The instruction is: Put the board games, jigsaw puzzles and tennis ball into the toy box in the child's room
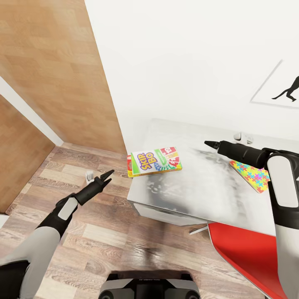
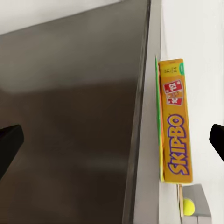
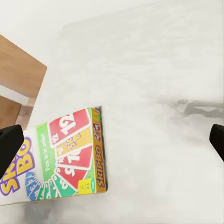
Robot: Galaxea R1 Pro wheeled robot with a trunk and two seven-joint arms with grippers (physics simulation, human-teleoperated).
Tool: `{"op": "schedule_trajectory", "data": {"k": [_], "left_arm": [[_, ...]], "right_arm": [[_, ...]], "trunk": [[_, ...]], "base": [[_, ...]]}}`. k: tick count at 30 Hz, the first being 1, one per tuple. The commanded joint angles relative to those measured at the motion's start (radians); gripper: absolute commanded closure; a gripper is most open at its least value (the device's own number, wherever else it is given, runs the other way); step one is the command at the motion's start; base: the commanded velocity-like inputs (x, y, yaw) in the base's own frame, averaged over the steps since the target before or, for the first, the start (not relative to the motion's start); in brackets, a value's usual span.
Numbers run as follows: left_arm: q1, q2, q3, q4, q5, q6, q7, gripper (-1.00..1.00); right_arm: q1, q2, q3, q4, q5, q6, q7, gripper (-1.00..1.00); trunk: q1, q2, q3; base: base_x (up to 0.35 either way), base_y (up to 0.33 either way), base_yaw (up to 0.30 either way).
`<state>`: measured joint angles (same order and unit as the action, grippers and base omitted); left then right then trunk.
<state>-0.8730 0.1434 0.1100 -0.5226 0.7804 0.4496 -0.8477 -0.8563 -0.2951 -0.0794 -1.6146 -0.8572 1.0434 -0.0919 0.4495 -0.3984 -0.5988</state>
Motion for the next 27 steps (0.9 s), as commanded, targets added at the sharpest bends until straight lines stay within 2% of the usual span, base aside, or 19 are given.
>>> {"op": "schedule_trajectory", "data": {"k": [1,7,20,27], "left_arm": [[-0.004,0.000,0.001,0.001,0.006,0.008,0.000,-1.00],[-0.021,-0.001,0.001,0.007,0.007,0.009,0.014,-1.00],[-0.077,-0.012,0.000,0.017,0.007,0.009,0.111,-1.00],[-0.088,-0.014,0.000,0.019,0.007,0.009,0.134,-1.00]], "right_arm": [[0.000,-0.001,-0.001,-0.001,-0.011,0.004,-0.009,-1.00],[0.001,-0.002,-0.001,-0.001,-0.011,0.004,-0.009,-1.00],[0.012,-0.001,0.002,-0.001,-0.010,0.004,-0.008,-1.00],[0.014,0.001,0.006,-0.001,-0.010,0.004,-0.009,-1.00]], "trunk": [[0.001,-0.002,-0.001],[0.001,-0.002,-0.001],[0.001,-0.002,-0.001],[0.001,-0.002,-0.001]], "base": [[0.000,0.000,0.000],[0.000,0.000,0.000],[0.000,0.000,0.000],[0.000,0.000,-0.053]]}}
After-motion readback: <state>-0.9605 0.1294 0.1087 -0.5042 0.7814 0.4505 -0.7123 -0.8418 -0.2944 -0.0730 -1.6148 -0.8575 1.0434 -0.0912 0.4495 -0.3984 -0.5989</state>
